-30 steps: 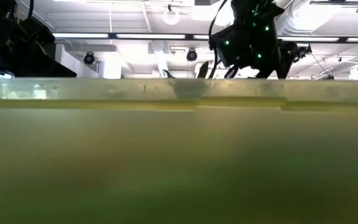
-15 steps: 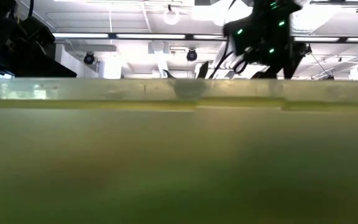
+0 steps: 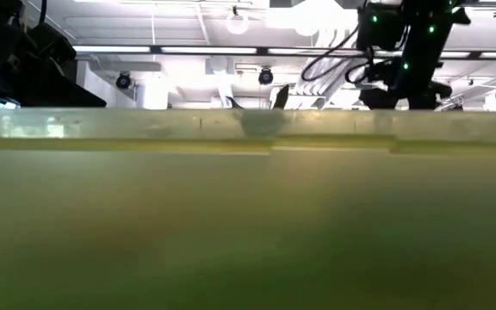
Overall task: Pack school essentials
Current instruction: Put the yellow crayon box into the yellow supply box
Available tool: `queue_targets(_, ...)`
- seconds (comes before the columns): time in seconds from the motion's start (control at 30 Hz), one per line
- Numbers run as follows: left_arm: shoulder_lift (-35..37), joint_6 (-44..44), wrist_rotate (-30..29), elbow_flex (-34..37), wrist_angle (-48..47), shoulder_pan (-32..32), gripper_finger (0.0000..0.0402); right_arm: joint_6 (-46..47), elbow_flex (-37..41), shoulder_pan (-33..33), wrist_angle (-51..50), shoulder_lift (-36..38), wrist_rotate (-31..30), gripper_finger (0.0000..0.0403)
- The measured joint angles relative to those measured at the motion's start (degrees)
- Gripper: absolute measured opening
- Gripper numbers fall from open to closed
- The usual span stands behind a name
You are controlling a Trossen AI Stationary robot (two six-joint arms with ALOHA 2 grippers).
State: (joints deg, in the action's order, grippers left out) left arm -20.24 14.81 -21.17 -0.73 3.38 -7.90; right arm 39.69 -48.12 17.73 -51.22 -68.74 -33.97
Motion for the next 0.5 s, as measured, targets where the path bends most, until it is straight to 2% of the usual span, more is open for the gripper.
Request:
queue_targets(0.2, -0.01, 0.0, 0.0, 0.0, 0.0, 0.0, 0.0161, -1.19, 5.03, 3.82, 8.58, 0.08, 4.61, 0.037)
queue_targets(0.5, 0.01, 0.0, 0.0, 0.0, 0.0, 0.0, 0.0161, -2.68, 10.65, 6.96, 19.11, 0.05, 7.27, 0.0321)
